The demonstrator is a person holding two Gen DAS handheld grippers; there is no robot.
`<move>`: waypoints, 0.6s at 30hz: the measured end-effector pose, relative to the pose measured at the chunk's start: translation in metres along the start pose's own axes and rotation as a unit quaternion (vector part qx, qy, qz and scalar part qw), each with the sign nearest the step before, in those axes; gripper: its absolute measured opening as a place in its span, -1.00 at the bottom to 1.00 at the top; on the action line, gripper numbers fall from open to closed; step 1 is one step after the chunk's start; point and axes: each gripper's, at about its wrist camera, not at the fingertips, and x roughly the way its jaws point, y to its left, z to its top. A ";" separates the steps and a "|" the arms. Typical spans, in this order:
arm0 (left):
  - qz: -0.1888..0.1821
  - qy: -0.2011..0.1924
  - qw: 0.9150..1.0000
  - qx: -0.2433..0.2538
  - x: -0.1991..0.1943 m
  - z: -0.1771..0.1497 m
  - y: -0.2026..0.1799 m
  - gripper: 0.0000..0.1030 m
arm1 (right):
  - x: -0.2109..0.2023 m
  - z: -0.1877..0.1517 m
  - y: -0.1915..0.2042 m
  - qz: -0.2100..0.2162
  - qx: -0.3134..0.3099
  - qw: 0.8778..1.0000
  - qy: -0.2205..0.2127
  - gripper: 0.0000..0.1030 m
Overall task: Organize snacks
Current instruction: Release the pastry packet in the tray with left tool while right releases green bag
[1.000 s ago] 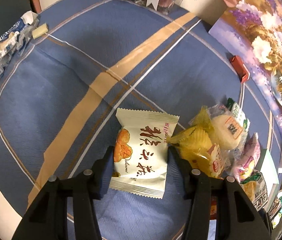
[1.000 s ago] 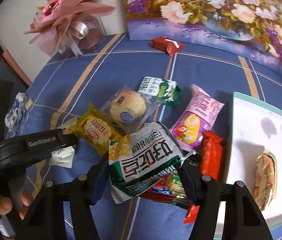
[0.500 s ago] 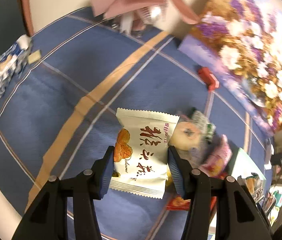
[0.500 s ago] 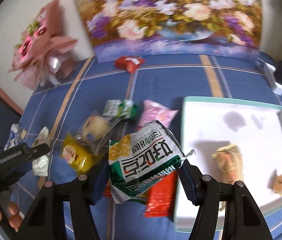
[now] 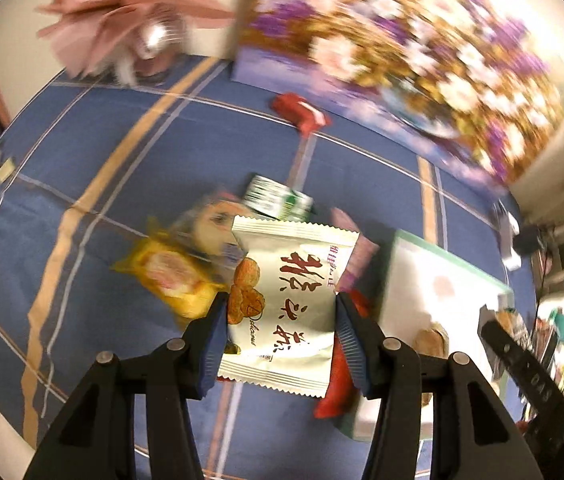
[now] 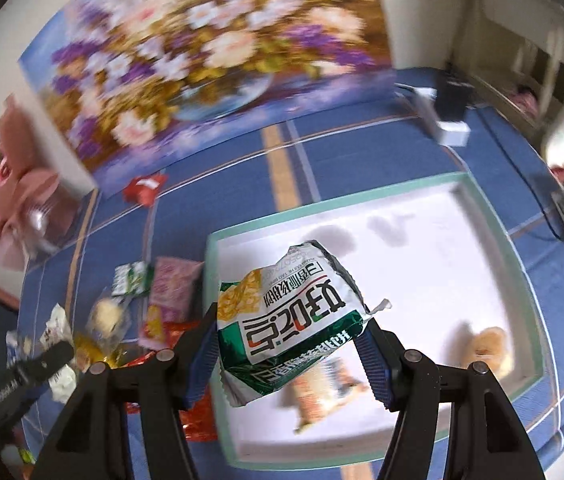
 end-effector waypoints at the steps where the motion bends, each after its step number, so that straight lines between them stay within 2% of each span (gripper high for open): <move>1: 0.000 0.001 1.000 0.011 0.001 -0.002 -0.009 0.05 | -0.001 0.001 -0.008 -0.002 0.008 1.000 -0.001 0.29; 7: -0.004 0.002 0.997 0.073 0.005 -0.014 -0.060 0.05 | -0.007 0.005 -0.044 -0.018 0.039 0.999 -0.006 0.29; 11: 0.002 0.011 0.993 0.121 0.017 -0.021 -0.090 0.05 | -0.009 0.007 -0.067 -0.019 0.062 0.998 -0.006 0.29; 15: -0.004 0.025 0.991 0.128 0.036 -0.017 -0.106 0.05 | -0.007 0.010 -0.088 -0.030 0.083 0.996 -0.006 0.29; 18: 0.007 0.021 0.990 0.141 0.047 -0.013 -0.121 0.05 | -0.003 0.014 -0.099 -0.044 0.088 0.995 -0.012 0.29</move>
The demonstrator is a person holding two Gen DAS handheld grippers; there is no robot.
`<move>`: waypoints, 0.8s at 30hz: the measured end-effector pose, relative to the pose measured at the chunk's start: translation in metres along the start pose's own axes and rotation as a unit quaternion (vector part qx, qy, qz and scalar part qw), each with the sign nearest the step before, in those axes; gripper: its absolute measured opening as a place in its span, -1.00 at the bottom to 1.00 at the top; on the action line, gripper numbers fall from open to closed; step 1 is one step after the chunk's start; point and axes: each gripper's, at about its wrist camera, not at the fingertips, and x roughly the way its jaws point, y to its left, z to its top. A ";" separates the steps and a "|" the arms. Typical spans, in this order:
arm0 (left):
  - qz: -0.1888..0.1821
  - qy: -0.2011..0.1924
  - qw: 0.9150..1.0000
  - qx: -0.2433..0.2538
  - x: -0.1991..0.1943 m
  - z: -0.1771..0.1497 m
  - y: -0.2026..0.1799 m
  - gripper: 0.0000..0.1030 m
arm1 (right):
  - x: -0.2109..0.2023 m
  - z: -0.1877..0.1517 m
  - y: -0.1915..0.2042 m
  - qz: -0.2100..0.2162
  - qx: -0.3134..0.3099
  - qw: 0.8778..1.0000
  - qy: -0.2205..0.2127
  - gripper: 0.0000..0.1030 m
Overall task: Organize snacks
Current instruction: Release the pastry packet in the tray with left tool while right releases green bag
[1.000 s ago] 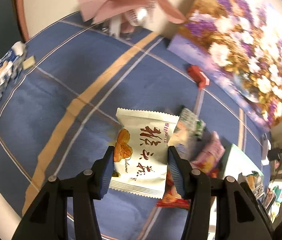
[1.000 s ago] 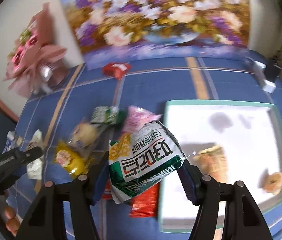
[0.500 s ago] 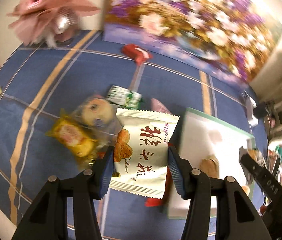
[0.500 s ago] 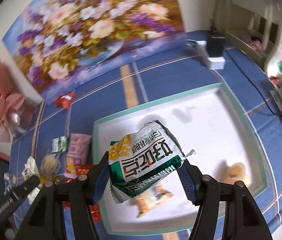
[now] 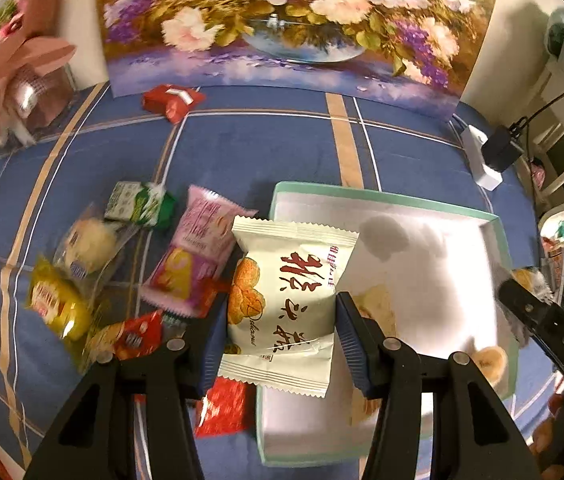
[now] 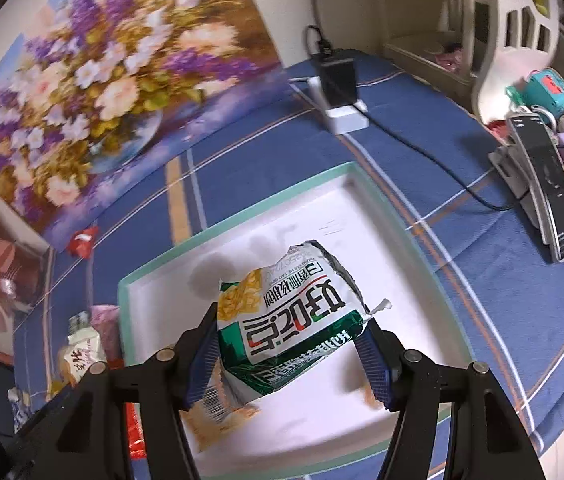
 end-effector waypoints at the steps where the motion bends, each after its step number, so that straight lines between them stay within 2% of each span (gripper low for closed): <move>1: 0.001 0.000 1.000 0.005 0.004 0.003 -0.004 0.05 | 0.001 0.001 -0.002 -0.002 0.000 1.000 -0.002 0.29; 6: -0.009 0.004 1.000 0.017 0.020 0.021 -0.023 0.05 | 0.013 0.008 -0.012 -0.028 0.000 1.000 -0.004 0.29; 11: -0.014 0.007 1.000 0.026 0.034 0.036 -0.041 0.05 | 0.022 0.013 -0.014 -0.029 0.003 1.000 -0.003 0.29; 24: -0.015 0.012 0.999 0.025 0.055 0.042 -0.054 0.06 | 0.028 0.015 -0.009 -0.032 -0.005 0.999 -0.002 0.30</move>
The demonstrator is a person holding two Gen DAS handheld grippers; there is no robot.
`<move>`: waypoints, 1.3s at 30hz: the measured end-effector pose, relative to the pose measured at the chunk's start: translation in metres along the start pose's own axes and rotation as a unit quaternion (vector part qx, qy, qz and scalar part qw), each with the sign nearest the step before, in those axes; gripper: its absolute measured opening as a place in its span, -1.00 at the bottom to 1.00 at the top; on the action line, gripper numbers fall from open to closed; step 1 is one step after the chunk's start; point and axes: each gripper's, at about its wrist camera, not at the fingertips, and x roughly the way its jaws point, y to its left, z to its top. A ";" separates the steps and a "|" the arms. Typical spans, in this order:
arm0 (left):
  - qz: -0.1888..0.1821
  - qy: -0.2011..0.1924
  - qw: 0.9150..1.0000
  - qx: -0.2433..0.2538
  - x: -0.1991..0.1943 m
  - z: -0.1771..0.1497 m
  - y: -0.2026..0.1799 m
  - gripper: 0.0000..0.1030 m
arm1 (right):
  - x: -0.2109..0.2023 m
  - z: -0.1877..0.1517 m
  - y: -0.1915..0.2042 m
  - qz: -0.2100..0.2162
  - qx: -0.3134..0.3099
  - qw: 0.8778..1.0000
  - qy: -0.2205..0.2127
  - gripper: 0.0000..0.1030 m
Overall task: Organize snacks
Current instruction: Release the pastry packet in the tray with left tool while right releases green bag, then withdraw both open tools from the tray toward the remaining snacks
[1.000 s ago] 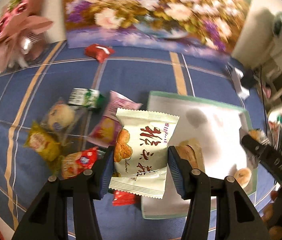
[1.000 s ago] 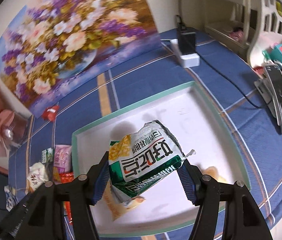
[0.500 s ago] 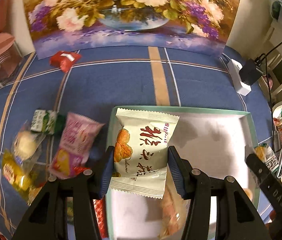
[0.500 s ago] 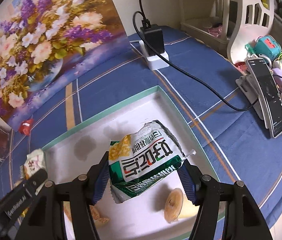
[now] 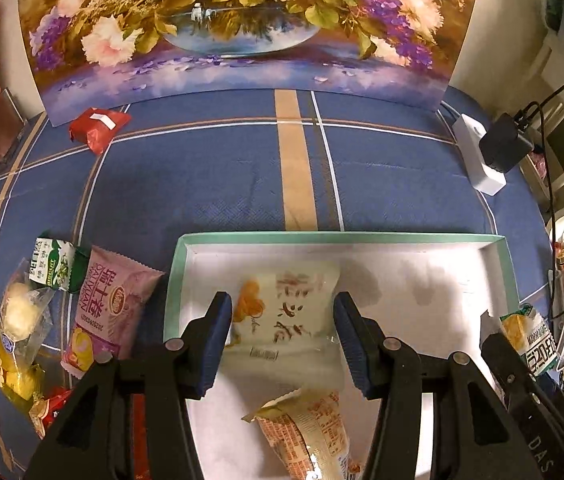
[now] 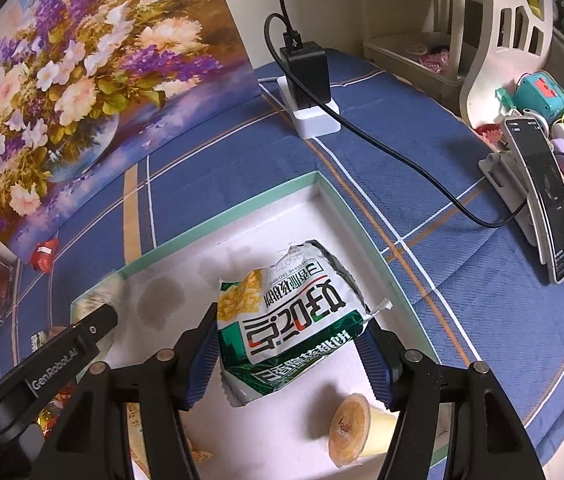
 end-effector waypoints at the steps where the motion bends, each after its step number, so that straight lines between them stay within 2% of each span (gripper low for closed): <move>1: -0.006 0.002 1.000 -0.005 0.000 0.000 0.002 0.17 | 0.001 0.001 0.001 0.000 -0.001 1.000 0.001 0.30; 2: -0.009 0.002 1.000 -0.010 -0.001 0.000 0.003 0.28 | 0.001 0.001 0.001 0.001 -0.002 1.000 0.002 0.30; 8: -0.013 -0.013 0.999 -0.029 -0.013 -0.002 0.014 0.34 | 0.001 0.001 0.002 0.000 -0.007 1.000 0.003 0.30; 9: -0.014 -0.016 0.999 -0.036 -0.015 -0.004 0.018 0.39 | 0.001 0.001 0.002 0.000 -0.007 1.000 0.003 0.30; 10: -0.011 -0.018 0.999 -0.043 -0.016 -0.005 0.022 0.55 | 0.001 0.001 0.003 0.000 -0.009 1.000 0.003 0.30; 11: -0.006 -0.018 0.999 -0.050 -0.017 -0.006 0.025 0.65 | 0.001 0.002 0.004 0.000 -0.009 1.000 0.003 0.34; 12: -0.001 -0.020 0.998 -0.059 -0.018 -0.008 0.031 0.65 | 0.001 0.002 0.004 -0.002 -0.010 1.000 0.004 0.37; 14: 0.004 -0.023 0.997 -0.069 -0.018 -0.012 0.038 0.65 | 0.000 0.003 0.005 -0.001 -0.011 1.000 0.000 0.63; 15: 0.008 -0.025 0.997 -0.073 -0.019 -0.014 0.042 0.65 | -0.001 0.003 0.006 -0.001 -0.011 1.000 -0.004 0.69; 18: 0.027 -0.029 0.996 -0.078 -0.019 -0.020 0.051 0.65 | -0.004 0.003 0.010 -0.001 -0.018 1.000 -0.010 0.76; 22: 0.043 -0.028 0.995 -0.083 -0.021 -0.022 0.060 0.67 | -0.004 0.002 0.014 -0.002 -0.027 1.000 -0.014 0.96; 25: 0.053 -0.038 0.994 -0.089 -0.026 -0.024 0.067 1.00 | -0.005 0.003 0.016 -0.001 -0.030 0.999 -0.014 1.00; 35: 0.077 -0.043 0.992 -0.087 -0.041 -0.027 0.078 1.00 | -0.013 -0.001 0.020 -0.003 -0.031 0.999 -0.015 1.00; 39: 0.107 -0.049 0.988 -0.097 -0.051 -0.029 0.083 1.00 | -0.017 -0.005 0.024 -0.007 -0.038 0.999 -0.013 1.00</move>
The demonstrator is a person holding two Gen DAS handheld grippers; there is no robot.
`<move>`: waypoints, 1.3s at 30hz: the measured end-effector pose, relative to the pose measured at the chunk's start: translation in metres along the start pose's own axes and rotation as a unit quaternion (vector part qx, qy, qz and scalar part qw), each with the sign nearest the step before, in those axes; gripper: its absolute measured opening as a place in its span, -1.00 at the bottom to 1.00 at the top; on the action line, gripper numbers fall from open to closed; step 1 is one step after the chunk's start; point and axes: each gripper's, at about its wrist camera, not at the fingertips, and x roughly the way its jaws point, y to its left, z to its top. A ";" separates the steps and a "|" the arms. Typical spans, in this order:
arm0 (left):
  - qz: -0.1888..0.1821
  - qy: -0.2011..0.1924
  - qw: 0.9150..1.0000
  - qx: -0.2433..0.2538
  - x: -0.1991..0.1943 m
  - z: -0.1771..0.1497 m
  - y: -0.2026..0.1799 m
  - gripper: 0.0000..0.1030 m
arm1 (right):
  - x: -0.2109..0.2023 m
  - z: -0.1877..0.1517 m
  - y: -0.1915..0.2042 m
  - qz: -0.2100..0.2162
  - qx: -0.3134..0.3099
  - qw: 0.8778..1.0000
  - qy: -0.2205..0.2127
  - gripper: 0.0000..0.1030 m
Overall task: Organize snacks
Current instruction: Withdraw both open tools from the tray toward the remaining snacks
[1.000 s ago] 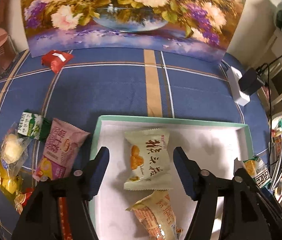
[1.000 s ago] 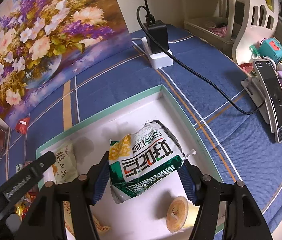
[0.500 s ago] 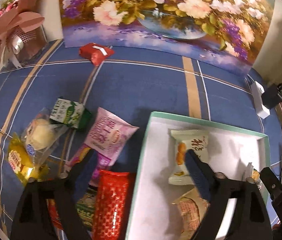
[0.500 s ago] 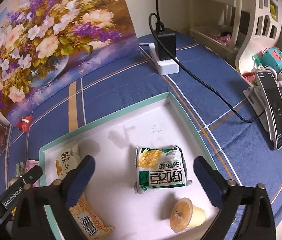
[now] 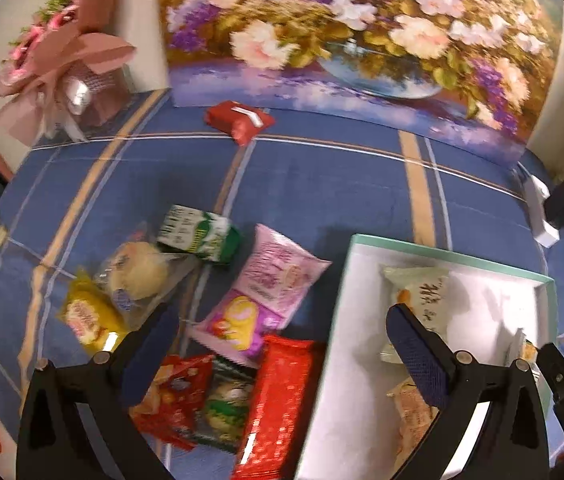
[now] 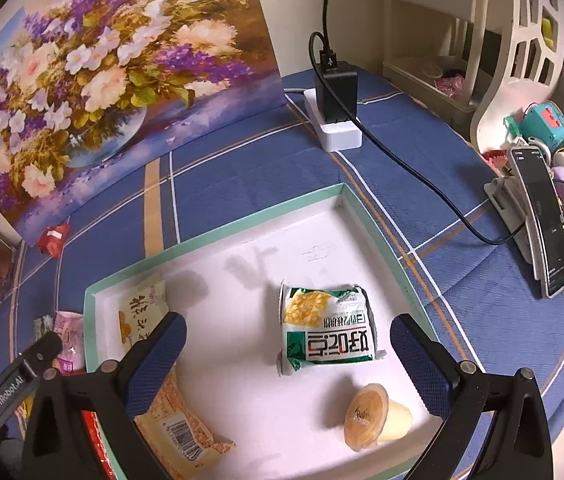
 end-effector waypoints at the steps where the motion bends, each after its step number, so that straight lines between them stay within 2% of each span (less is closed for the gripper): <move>1: 0.001 -0.001 1.000 0.000 -0.002 0.000 0.001 1.00 | -0.002 -0.002 0.002 0.001 -0.003 1.000 0.000 1.00; 6: 0.014 0.004 1.000 -0.013 -0.010 -0.003 0.011 1.00 | -0.009 -0.006 0.011 0.002 -0.016 1.000 -0.005 1.00; 11: 0.008 0.026 0.999 -0.037 -0.011 -0.007 0.024 1.00 | -0.011 -0.014 0.019 0.018 -0.016 1.000 0.008 1.00; 14: 0.019 0.034 0.998 -0.045 -0.014 -0.012 0.033 1.00 | -0.014 -0.019 0.022 0.021 -0.013 1.000 0.016 1.00; 17: 0.035 0.045 0.997 -0.050 -0.017 -0.015 0.042 1.00 | -0.020 -0.023 0.025 0.011 -0.016 1.000 0.020 1.00; 22: 0.042 0.060 0.995 -0.066 -0.022 -0.019 0.062 1.00 | -0.034 -0.030 0.038 -0.004 -0.040 0.999 0.017 1.00; 29: 0.051 0.063 0.993 -0.090 -0.032 -0.023 0.096 1.00 | -0.052 -0.043 0.065 0.001 -0.063 0.998 0.015 1.00; 39: 0.060 0.061 0.988 -0.130 -0.040 -0.023 0.145 1.00 | -0.058 -0.067 0.121 0.033 -0.107 0.993 0.025 1.00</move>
